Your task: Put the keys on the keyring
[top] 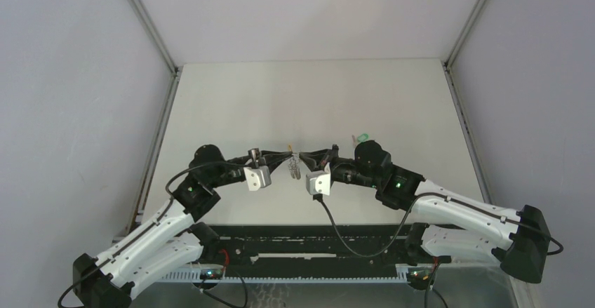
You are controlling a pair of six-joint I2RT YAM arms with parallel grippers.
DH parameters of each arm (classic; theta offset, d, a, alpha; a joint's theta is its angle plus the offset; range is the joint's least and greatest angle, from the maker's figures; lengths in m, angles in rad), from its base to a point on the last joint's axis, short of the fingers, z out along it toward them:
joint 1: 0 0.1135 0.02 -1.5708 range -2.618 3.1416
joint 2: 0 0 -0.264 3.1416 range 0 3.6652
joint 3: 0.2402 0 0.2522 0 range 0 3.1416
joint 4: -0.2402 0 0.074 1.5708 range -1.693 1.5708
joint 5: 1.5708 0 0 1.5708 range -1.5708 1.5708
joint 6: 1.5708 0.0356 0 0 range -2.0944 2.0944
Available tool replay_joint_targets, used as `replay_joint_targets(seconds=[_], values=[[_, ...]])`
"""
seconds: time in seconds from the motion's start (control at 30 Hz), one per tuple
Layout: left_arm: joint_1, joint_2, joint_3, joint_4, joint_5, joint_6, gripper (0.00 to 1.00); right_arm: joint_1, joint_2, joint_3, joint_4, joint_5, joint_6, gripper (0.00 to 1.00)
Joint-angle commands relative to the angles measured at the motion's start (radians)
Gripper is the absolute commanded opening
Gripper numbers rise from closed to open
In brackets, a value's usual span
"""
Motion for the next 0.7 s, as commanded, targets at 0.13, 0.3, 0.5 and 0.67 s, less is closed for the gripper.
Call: replay_joint_targets(seconds=[0.13,0.3,0.5,0.67], values=[[-0.002,-0.007,-0.011,0.042,0.016,-0.015,0.00,0.009,-0.018,0.001,0.050,0.020,0.017,0.00],[-0.002,-0.003,-0.009,0.042,0.015,-0.013,0.00,0.009,-0.018,0.000,0.053,0.036,0.014,0.00],[-0.002,0.002,-0.006,0.044,0.015,-0.013,0.00,0.011,-0.021,0.000,0.055,0.017,0.017,0.00],[-0.002,0.001,-0.007,0.045,0.018,-0.015,0.00,0.011,-0.021,0.000,0.057,0.010,0.021,0.00]])
